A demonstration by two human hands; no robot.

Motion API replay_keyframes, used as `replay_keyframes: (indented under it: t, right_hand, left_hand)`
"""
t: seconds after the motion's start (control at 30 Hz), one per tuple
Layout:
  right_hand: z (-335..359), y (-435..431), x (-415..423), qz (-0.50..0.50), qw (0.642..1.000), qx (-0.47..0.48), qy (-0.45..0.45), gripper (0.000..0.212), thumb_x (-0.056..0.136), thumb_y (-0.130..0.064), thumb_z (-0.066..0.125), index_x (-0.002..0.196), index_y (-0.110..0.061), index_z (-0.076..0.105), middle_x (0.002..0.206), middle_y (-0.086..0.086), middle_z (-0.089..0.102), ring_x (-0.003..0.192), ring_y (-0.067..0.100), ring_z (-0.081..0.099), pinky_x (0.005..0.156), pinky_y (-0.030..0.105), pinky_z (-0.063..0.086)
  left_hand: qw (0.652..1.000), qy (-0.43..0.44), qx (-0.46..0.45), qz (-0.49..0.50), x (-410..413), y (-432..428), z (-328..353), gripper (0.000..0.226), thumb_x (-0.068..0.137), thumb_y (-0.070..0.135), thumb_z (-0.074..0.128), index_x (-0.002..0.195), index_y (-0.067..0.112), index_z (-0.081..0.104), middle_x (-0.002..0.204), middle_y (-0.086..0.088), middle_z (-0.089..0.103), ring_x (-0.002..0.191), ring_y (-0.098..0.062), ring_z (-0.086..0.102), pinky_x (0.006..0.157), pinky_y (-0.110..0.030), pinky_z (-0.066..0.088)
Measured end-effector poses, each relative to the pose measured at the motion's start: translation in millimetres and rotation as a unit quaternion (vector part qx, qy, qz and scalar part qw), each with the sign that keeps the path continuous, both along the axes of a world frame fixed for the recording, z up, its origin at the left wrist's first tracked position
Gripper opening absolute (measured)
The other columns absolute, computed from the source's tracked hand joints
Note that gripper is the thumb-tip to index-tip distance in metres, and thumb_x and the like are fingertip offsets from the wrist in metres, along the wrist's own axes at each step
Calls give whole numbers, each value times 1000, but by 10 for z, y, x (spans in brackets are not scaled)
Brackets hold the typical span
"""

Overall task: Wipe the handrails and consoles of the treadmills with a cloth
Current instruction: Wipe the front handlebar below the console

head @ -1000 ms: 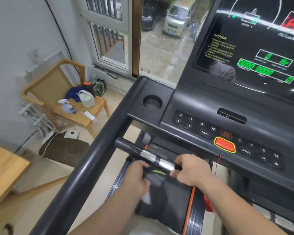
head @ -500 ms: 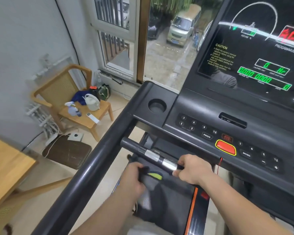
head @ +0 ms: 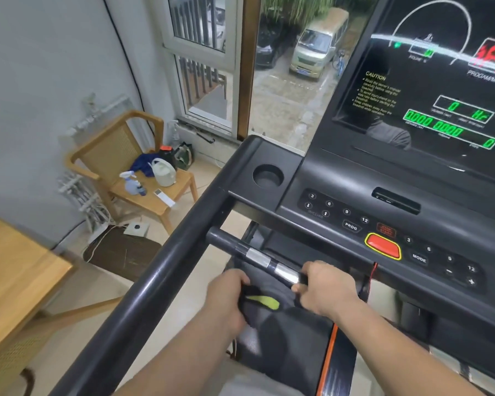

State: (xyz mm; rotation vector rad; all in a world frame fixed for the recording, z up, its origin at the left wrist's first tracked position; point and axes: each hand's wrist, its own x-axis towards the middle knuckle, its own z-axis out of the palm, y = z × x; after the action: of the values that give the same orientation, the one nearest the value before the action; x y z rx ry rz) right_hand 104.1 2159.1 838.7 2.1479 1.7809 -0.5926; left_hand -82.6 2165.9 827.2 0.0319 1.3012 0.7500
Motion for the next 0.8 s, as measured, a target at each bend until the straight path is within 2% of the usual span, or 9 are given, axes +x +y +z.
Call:
replay_keyframes:
  t: [0.1,0.17,0.2,0.27,0.37,0.43,0.57,0.63,0.8]
  right_hand:
    - [-14,-14,14,-7,1000,0,5,27,93,-50,57,108,-28,61,117,-5,59,113,23,61,90,35,50]
    - [-13,-8,20,-9,1000,-5,10,28,92,-52,57,108,-29,61,117,-5,59,114,23,61,90,35,50]
    - [-17,0,21,-8,1000,-5,10,28,92,-52,58,108,-29,61,118,-5,60,114,23,61,89,34,50]
    - [-26,19,19,1,1000,-2,5,28,93,-51,58,109,-28,61,118,-4,60,114,24,61,86,34,49]
    - [-34,24,12,11,1000,-2,-5,30,94,-49,57,113,-26,60,120,-3,59,117,25,59,85,35,47]
    - [-35,27,12,9,1000,-1,-4,31,93,-49,58,114,-26,59,120,-2,59,117,25,59,86,35,47]
    - [-37,9,17,0,1000,4,6,33,89,-49,59,115,-29,60,118,-4,59,117,23,60,86,35,50]
    - [-43,-10,28,-10,1000,8,16,28,89,-48,58,112,-31,61,116,-6,59,115,23,61,87,35,51]
    - [-67,-23,40,-19,999,19,19,25,95,-50,56,109,-30,61,115,-7,57,115,22,59,82,34,47]
  left_hand:
    - [987,62,139,46,-270,272,376,19,74,-5,51,79,11,60,72,-11,60,63,-26,63,61,-38,55]
    - [939,198,280,-36,-359,448,588,13,78,4,53,82,14,61,73,-9,63,69,-27,63,63,-40,55]
    - [884,289,351,-108,-371,522,609,9,78,11,54,82,16,59,72,-6,63,70,-29,62,66,-42,54]
    - [725,449,444,-276,-300,608,481,12,78,25,52,88,26,59,72,1,64,75,-29,61,72,-40,52]
    - [515,514,510,-459,-70,533,-51,44,73,33,47,108,26,72,95,-1,73,98,-29,66,103,-41,43]
    - [420,536,536,-498,81,421,-330,38,75,36,54,105,25,75,105,2,70,111,-26,60,119,-51,27]
    - [328,443,638,-537,66,410,-397,41,83,36,57,119,25,71,120,6,67,121,-19,56,122,-52,22]
    - [287,448,641,-553,-204,663,-390,50,80,33,56,129,30,63,129,9,62,130,-15,49,122,-52,22]
    - [400,555,521,-511,-361,880,-287,37,83,38,38,105,26,65,104,5,60,113,-20,55,116,-50,34]
